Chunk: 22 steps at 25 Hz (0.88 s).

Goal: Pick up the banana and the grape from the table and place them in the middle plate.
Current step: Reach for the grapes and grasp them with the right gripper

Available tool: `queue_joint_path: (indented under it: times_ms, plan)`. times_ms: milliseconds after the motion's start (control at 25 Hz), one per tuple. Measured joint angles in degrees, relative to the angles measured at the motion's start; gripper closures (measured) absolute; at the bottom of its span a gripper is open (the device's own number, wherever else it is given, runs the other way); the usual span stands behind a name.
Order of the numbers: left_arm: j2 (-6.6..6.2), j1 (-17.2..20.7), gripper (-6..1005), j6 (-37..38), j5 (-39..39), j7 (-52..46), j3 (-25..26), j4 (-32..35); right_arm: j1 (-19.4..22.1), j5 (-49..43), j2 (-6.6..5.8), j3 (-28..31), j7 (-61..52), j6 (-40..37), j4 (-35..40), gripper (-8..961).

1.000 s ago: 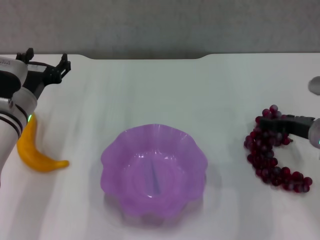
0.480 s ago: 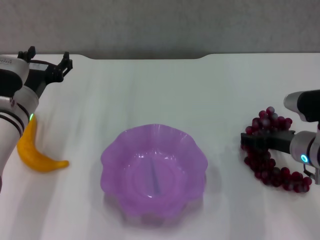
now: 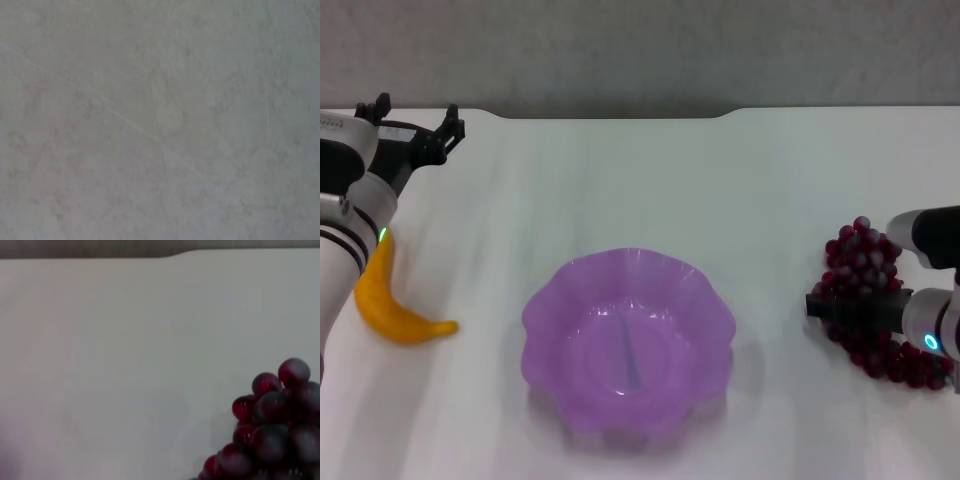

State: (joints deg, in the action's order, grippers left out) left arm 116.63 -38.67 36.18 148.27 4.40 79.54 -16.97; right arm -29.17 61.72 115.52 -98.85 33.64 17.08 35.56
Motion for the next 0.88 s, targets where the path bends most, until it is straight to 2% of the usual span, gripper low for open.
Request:
queue_joint_path:
  times_ms: [360, 560, 880]
  plan:
    - [0.1, 0.0, 106, 0.3, 0.0, 0.0, 0.0, 0.0, -0.3, 0.4, -0.02, -0.6, -0.1, -0.9, -1.2, 102]
    - [0.09, 0.2, 106, 0.4, 0.0, -0.2, 0.0, -0.1, 0.1, 0.5, 0.02, -0.8, -0.2, -2.5, -1.1, 225]
    - [0.08, 0.2, 105, 0.5, 0.0, -0.3, 0.0, -0.1, -0.5, 0.6, -0.28, -0.9, 0.2, -3.1, -3.3, 284]
